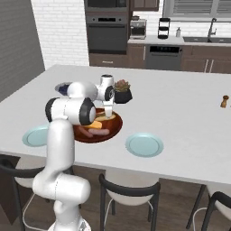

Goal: Place one bun and one sausage from the bowl on each plate.

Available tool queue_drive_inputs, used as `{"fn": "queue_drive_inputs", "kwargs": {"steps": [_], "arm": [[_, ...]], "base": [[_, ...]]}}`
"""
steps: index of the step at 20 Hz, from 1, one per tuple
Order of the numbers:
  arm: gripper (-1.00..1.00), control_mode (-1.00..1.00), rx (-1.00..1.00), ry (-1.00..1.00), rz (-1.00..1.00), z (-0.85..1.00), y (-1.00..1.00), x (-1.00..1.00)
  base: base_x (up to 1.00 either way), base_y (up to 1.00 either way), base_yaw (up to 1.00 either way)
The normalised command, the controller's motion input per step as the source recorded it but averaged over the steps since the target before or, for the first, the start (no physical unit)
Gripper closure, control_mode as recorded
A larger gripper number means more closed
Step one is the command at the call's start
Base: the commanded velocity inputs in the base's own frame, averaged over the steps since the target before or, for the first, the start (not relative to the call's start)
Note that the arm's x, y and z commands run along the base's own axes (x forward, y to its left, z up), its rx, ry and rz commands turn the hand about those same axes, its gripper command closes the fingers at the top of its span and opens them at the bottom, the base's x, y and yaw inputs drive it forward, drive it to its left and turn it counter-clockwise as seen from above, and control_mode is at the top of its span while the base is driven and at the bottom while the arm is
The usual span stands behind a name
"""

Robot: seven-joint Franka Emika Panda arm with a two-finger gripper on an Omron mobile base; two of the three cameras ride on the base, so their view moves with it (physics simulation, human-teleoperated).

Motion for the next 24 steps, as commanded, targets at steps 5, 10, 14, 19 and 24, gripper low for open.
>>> {"fn": "queue_drive_inputs", "kwargs": {"steps": [5,10,14,19,24], "arm": [[1.0,-1.0,0.02,-0.11,-0.05,0.03,-0.02,-0.31],[1.0,-1.0,0.0,-0.14,-0.07,0.79,-0.25,-0.45],[1.0,-1.0,0.0,-0.12,-0.1,0.97,-0.65,-0.69],[1.0,-1.0,0.0,-0.02,-0.11,0.66,-0.85,-0.78],[1.0,-1.0,0.03,0.0,-0.1,0.04,-0.85,-0.96]], "base": [[0.0,0.0,0.0],[0.0,0.0,0.0],[0.0,0.0,0.0],[0.0,0.0,0.0],[0.0,0.0,0.0]]}}
